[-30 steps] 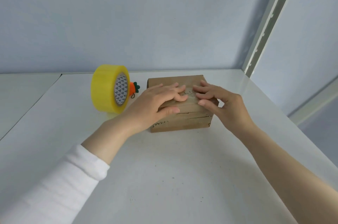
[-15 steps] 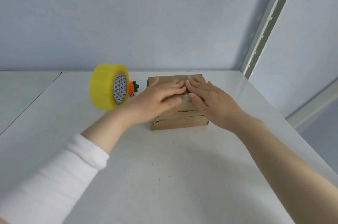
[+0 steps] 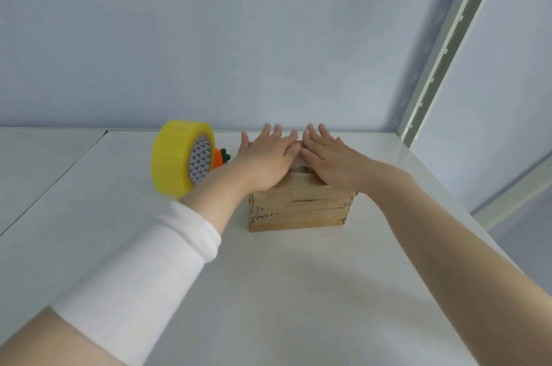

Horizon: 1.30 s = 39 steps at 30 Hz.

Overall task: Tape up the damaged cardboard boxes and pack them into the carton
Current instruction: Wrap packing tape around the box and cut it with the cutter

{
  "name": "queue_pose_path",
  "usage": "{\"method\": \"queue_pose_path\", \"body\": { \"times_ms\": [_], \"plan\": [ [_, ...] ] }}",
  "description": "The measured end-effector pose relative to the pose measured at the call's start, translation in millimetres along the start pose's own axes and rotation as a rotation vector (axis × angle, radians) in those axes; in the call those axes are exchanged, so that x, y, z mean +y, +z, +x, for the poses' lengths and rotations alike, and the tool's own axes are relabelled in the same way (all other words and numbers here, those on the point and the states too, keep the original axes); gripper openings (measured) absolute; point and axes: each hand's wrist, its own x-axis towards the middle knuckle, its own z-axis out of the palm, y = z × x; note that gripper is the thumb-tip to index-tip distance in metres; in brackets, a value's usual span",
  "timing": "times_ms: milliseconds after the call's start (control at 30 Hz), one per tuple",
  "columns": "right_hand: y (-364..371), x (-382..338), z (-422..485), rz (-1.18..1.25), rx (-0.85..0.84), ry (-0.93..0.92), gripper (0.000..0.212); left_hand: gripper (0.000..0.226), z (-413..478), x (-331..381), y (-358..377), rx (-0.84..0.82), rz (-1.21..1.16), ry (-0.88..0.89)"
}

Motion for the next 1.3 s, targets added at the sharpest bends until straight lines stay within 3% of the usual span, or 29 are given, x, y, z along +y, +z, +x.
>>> {"method": "queue_pose_path", "body": {
  "times_ms": [100,167,233,300,367,433,467,533,600,667,733,833,967,1100,1200,1300],
  "plan": [
    [10.1,0.9,-2.7,0.011,0.090,-0.014,0.054,0.050,-4.0,-0.4,11.0,0.062,0.063,0.005],
    [10.6,-0.4,-3.1,0.075,0.103,0.013,0.054,0.049,-4.1,-3.0,10.5,0.123,-0.062,0.019],
    [8.9,0.9,-6.5,0.238,0.186,0.084,0.059,0.047,-9.4,-5.7,10.8,0.312,-0.443,-0.045],
    [8.0,7.4,-15.8,0.617,0.263,0.235,0.065,0.054,-22.1,-10.5,16.9,0.420,-0.918,-0.238],
    [11.5,12.9,-29.9,0.948,0.141,0.324,0.061,0.056,-35.4,-14.7,24.6,0.213,-1.311,-0.386],
    [19.2,15.9,-41.5,1.070,0.085,0.252,0.048,0.043,-41.8,-16.4,28.8,0.073,-1.438,-0.326],
    [22.1,15.7,-46.6,1.088,0.143,0.185,0.044,0.040,-45.9,-17.5,28.0,0.117,-1.414,-0.248],
    [31.6,17.0,-59.4,1.104,0.303,0.065,0.043,0.057,-55.3,-22.8,29.6,0.260,-1.311,-0.039],
    [46.5,20.6,-76.1,1.133,0.354,-0.056,0.048,0.082,-73.0,-26.0,38.4,0.257,-1.156,0.155],
    [57.6,25.2,-91.7,1.158,0.320,-0.137,0.054,0.086,-91.5,-32.9,46.9,0.207,-1.119,0.232],
    [56.6,29.1,-98.4,1.291,0.313,-0.107,0.050,0.070,-96.6,-34.0,44.4,0.258,-1.285,0.194],
    [49.2,27.1,-86.4,1.548,0.363,0.120,0.059,0.058,-81.8,-23.7,35.7,0.307,-1.593,-0.068],
    [55.7,3.8,-70.2,1.574,0.289,0.306,0.059,0.046,-74.8,1.3,47.3,0.142,-1.538,-0.201],
    [37.6,9.0,-74.5,1.639,0.254,0.182,0.048,0.037,-75.4,-4.5,34.2,0.142,-1.466,-0.183],
    [2.2,17.4,-74.3,1.296,0.361,0.196,0.024,0.054,-66.4,-7.5,2.3,0.349,-1.085,-0.090],
    [-24.6,12.1,-63.3,0.669,0.356,0.094,0.056,0.051,-46.4,4.9,-31.7,0.484,-0.635,0.121]
  ]
}}
